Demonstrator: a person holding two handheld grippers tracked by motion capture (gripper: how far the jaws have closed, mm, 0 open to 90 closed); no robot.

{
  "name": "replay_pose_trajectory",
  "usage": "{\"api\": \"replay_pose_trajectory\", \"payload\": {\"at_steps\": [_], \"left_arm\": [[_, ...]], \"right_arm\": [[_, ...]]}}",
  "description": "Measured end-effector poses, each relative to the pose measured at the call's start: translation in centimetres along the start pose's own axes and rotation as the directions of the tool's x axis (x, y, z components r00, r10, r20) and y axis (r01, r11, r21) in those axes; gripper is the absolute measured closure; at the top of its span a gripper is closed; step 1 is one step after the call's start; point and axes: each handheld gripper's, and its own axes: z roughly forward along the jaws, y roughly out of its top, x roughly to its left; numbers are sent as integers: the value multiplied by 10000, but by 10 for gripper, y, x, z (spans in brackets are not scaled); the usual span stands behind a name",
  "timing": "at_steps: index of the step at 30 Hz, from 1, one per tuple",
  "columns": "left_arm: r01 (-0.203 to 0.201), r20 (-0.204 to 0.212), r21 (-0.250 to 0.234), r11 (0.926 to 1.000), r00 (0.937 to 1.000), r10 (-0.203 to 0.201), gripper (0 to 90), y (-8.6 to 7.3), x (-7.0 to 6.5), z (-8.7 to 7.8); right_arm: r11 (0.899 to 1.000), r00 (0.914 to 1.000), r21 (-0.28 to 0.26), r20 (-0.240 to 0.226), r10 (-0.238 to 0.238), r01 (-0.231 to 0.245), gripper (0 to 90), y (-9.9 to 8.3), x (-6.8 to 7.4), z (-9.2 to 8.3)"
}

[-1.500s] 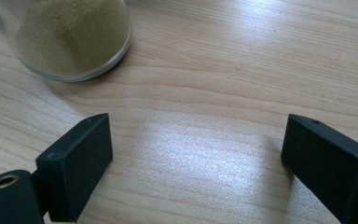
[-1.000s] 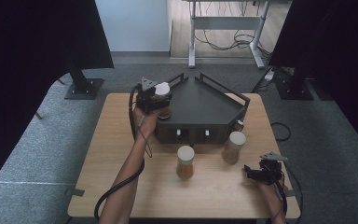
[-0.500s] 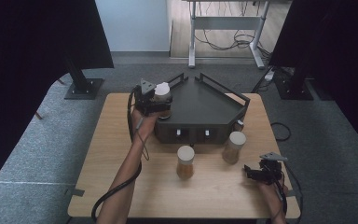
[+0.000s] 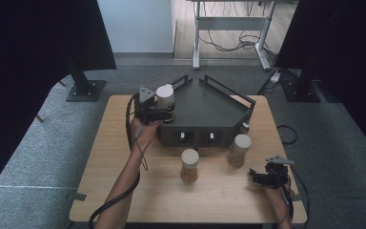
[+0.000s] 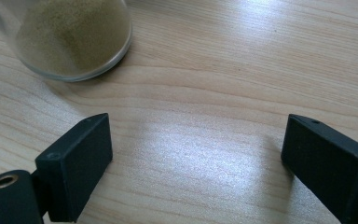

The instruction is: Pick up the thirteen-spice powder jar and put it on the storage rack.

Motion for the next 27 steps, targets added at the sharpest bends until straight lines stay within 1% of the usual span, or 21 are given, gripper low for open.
{"api": "replay_pose_trajectory", "payload": {"at_steps": [3,7,15,23,27], "left_arm": [[87,63,-96,9999,9999,-86,67,-2,2,-5],[-37,76,-237,9997,10000,39,76,-4,4,-13],[26,212,-463,9989,9998,-16,75,-9,7,-31],[-13,343,-606,9982,9994,34,70,-11,6,-48],[-105,439,-620,9980,9990,132,70,-12,4,-55]], "right_arm": [[10000,10000,-1,2,1,-1,80,0,0,0],[10000,10000,1,0,3,-3,80,0,0,0],[10000,10000,1,2,1,-1,80,0,0,0],[10000,10000,1,3,6,-6,80,0,0,0],[10000,10000,1,3,4,-4,80,0,0,0]]}}
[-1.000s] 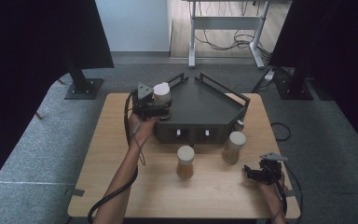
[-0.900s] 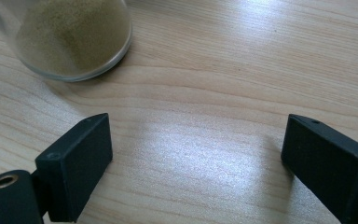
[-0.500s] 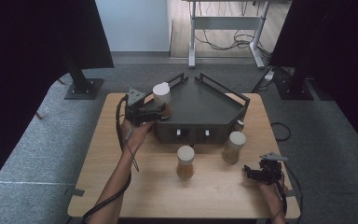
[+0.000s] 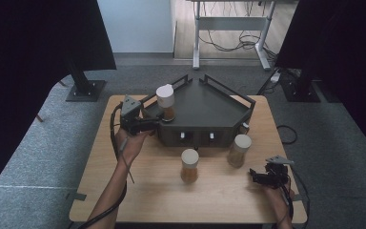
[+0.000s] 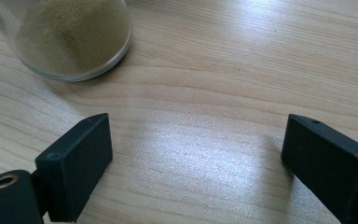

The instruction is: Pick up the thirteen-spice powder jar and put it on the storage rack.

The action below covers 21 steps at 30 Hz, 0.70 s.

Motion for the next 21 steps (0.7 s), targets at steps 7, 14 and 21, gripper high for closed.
{"api": "replay_pose_trajectory", "payload": {"at_steps": [7,14,21], "left_arm": [[-137,90,32,9999,9999,136,72,-6,-4,-12],[-364,-78,153,9992,9993,365,74,-17,-3,-25],[-256,-76,204,9995,9996,258,75,-30,1,-39]], "right_arm": [[10000,10000,-14,0,5,-5,80,0,0,0],[10000,10000,-18,0,-16,16,80,0,0,0],[10000,10000,-11,-1,-37,37,80,0,0,0]]}}
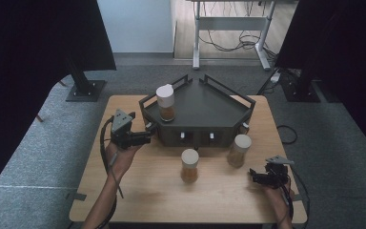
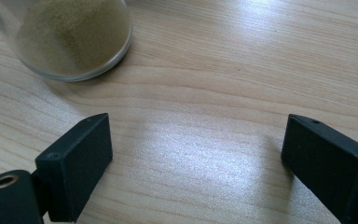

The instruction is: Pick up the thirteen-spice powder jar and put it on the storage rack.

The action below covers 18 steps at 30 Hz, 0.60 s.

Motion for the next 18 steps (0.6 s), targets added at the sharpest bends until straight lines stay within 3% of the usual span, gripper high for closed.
{"api": "replay_pose_trajectory", "payload": {"at_steps": [18], "left_arm": [[-201,-63,164,9997,9998,202,75,-24,-5,-25]], "right_arm": [[10000,10000,-4,25,19,-19,81,0,0,0]]}}
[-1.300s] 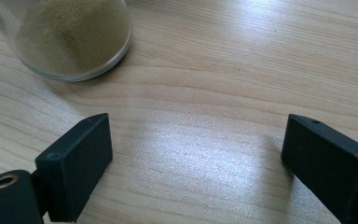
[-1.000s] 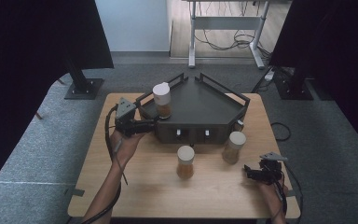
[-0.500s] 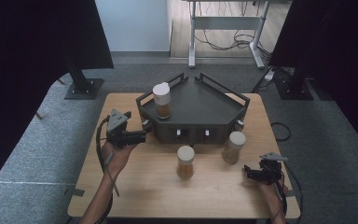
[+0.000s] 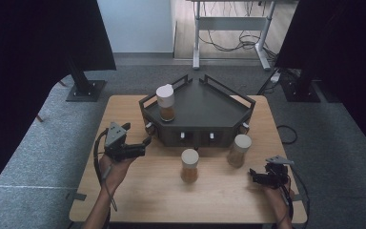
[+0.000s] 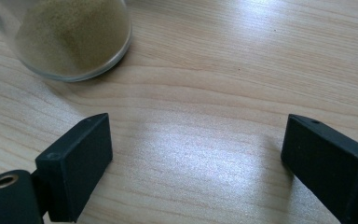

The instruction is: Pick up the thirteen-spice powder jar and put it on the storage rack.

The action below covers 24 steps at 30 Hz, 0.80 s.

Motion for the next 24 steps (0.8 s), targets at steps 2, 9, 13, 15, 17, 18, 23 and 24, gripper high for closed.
{"api": "replay_pose_trajectory", "payload": {"at_steps": [2,9,13,15,17,18,23,24], "left_arm": [[15,-3,2,10000,10000,-15,75,-3,0,-3],[78,-15,42,10000,10000,-78,74,-12,0,-12],[152,-28,94,9998,9999,-152,75,-19,0,-15],[194,-46,121,9997,9998,-194,75,-24,0,-17],[236,-30,164,9996,9997,-236,75,-28,1,-19],[237,-37,192,9995,9997,-237,74,-29,1,-20],[292,-86,284,9992,9995,-289,74,-38,3,-25],[317,-83,299,9990,9995,-315,73,-40,3,-26]], "right_arm": [[10000,10000,0,0,0,0,81,0,0,0],[10000,10000,0,6,6,-6,81,0,0,0],[10000,10000,-1,6,5,-5,81,0,0,0],[10000,10000,-1,7,7,-7,81,0,0,0],[10000,10000,-1,6,6,-6,81,0,0,0],[10000,10000,0,6,6,-6,81,0,0,0],[10000,10000,-1,6,5,-5,81,0,0,0],[10000,10000,-1,6,4,-4,81,0,0,0]]}}
